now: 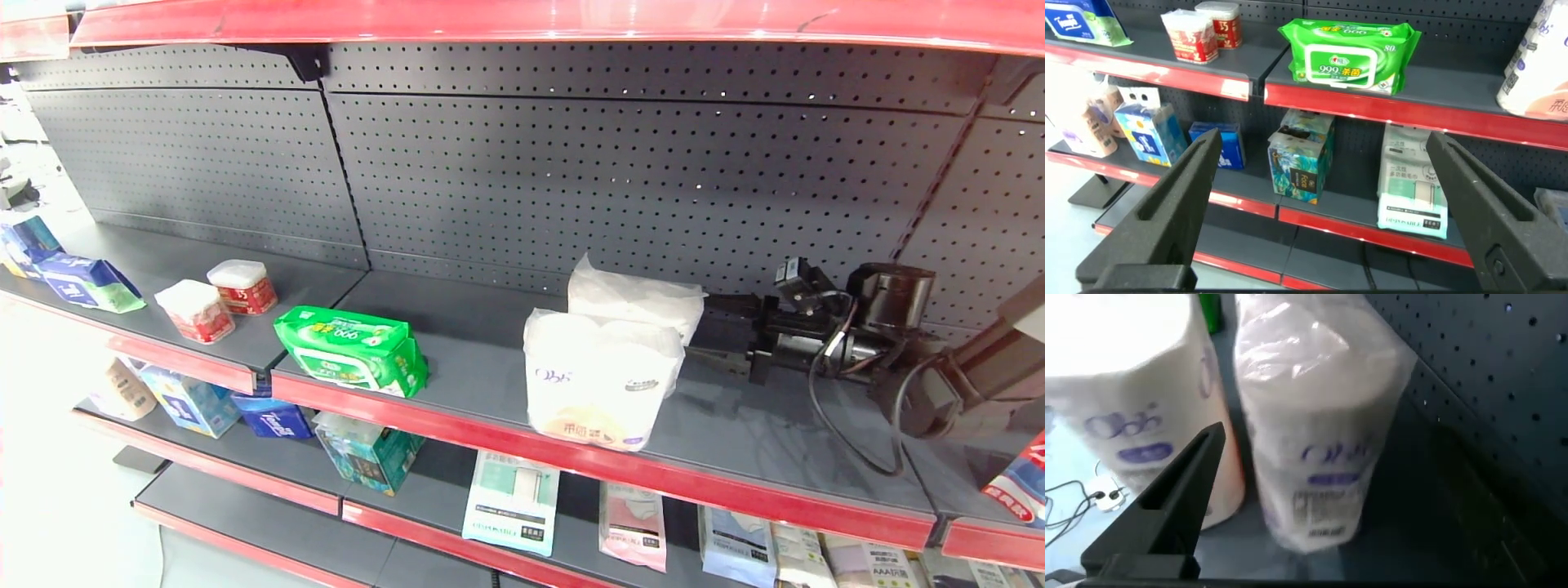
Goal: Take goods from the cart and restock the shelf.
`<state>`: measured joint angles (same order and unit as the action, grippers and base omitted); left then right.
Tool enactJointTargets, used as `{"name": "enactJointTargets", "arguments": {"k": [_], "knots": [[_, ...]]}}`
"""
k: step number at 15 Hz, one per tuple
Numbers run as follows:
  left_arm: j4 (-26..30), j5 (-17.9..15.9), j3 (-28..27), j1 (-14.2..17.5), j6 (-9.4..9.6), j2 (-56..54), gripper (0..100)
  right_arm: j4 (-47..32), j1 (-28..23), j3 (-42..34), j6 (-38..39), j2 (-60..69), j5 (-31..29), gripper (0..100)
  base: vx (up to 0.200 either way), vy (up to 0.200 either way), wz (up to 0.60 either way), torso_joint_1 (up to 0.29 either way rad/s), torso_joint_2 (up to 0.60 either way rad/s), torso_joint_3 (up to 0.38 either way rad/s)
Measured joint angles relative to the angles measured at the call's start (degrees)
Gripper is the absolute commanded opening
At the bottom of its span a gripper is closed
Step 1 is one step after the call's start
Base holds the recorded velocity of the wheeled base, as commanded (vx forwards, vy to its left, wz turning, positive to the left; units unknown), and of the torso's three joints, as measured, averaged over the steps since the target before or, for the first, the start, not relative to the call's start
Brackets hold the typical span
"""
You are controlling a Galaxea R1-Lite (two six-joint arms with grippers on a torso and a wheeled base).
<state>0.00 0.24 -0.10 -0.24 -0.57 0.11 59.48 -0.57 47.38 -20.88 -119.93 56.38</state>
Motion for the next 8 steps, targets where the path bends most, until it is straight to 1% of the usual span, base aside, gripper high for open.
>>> {"name": "enactJointTargets", "arguments": {"k": [4,6,8], "knots": [[0.0,0.0,0.0,0.0,-0.02,0.0,100,0.0,-3.0,-6.5,-0.1,5.4,-0.3,100,0.0,0.0,0.0,0.0,0.0,0.0],[0.0,0.0,0.0,0.0,-0.02,0.0,100,0.0,-4.0,-9.4,-0.1,7.9,-1.8,100,0.0,0.0,0.0,0.0,0.0,0.0],[0.0,0.0,0.0,0.0,0.0,0.0,100,0.0,-3.9,-11.7,-0.1,11.0,-9.5,100,0.0,0.0,0.0,0.0,0.0,0.0]]}}
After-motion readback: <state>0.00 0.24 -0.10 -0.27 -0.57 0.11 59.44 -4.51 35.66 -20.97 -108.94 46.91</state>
